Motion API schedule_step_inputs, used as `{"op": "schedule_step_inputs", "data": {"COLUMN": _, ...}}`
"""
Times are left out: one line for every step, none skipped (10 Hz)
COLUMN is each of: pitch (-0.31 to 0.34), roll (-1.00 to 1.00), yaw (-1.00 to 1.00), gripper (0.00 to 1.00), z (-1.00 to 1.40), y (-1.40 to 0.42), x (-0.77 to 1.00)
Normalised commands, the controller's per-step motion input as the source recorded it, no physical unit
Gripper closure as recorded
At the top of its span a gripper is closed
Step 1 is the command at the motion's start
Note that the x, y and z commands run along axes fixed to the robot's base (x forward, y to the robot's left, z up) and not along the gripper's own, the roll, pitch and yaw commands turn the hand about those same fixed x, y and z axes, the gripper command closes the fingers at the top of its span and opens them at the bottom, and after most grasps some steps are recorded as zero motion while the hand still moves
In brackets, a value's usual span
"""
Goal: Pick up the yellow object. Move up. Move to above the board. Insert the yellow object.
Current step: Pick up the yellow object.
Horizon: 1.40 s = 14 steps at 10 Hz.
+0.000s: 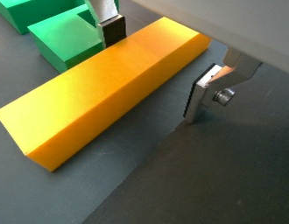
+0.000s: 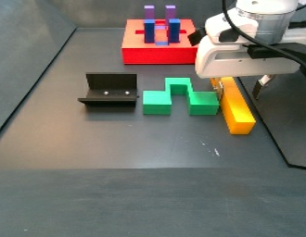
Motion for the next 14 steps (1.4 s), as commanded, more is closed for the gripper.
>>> {"op": "schedule_step_inputs", "data": {"pitch": 0.000, "roll": 0.08, "yaw": -0.02, "gripper": 0.00, "z": -0.06, "y": 0.00, "x": -0.05}}
{"op": "schedule_step_inputs", "data": {"pitch": 0.000, "roll": 0.02, "yaw": 0.00, "gripper": 0.00, "z": 0.00, "y": 0.00, "x": 0.00}}
{"op": "schedule_step_inputs", "data": {"pitch": 0.000, "roll": 0.00, "yaw": 0.00, "gripper": 0.00, "z": 0.00, "y": 0.00, "x": 0.00}}
{"op": "schedule_step_inputs", "data": {"pitch": 0.000, "roll": 0.00, "yaw": 0.00, "gripper": 1.00, "z": 0.00, "y": 0.00, "x": 0.00}}
{"op": "schedule_step_inputs", "data": {"pitch": 0.000, "roll": 0.00, "yaw": 0.00, "gripper": 1.00, "z": 0.00, "y": 0.00, "x": 0.00}}
{"op": "schedule_step_inputs", "data": {"pitch": 0.000, "roll": 0.00, "yaw": 0.00, "gripper": 1.00, "z": 0.00, "y": 0.00, "x": 0.00}}
{"op": "schedule_step_inputs", "data": {"pitch": 0.000, "roll": 0.00, "yaw": 0.00, "gripper": 1.00, "z": 0.00, "y": 0.00, "x": 0.00}}
{"op": "schedule_step_inputs", "data": {"pitch": 0.000, "roll": 0.00, "yaw": 0.00, "gripper": 1.00, "z": 0.00, "y": 0.00, "x": 0.00}}
{"op": "schedule_step_inputs", "data": {"pitch": 0.000, "roll": 0.00, "yaw": 0.00, "gripper": 1.00, "z": 0.00, "y": 0.00, "x": 0.00}}
{"op": "schedule_step_inputs", "data": {"pitch": 0.000, "roll": 0.00, "yaw": 0.00, "gripper": 1.00, "z": 0.00, "y": 0.00, "x": 0.00}}
{"op": "schedule_step_inputs", "data": {"pitch": 0.000, "roll": 0.00, "yaw": 0.00, "gripper": 1.00, "z": 0.00, "y": 0.00, "x": 0.00}}
{"op": "schedule_step_inputs", "data": {"pitch": 0.000, "roll": 0.00, "yaw": 0.00, "gripper": 1.00, "z": 0.00, "y": 0.00, "x": 0.00}}
{"op": "schedule_step_inputs", "data": {"pitch": 0.000, "roll": 0.00, "yaw": 0.00, "gripper": 1.00, "z": 0.00, "y": 0.00, "x": 0.00}}
{"op": "schedule_step_inputs", "data": {"pitch": 0.000, "roll": 0.00, "yaw": 0.00, "gripper": 1.00, "z": 0.00, "y": 0.00, "x": 0.00}}
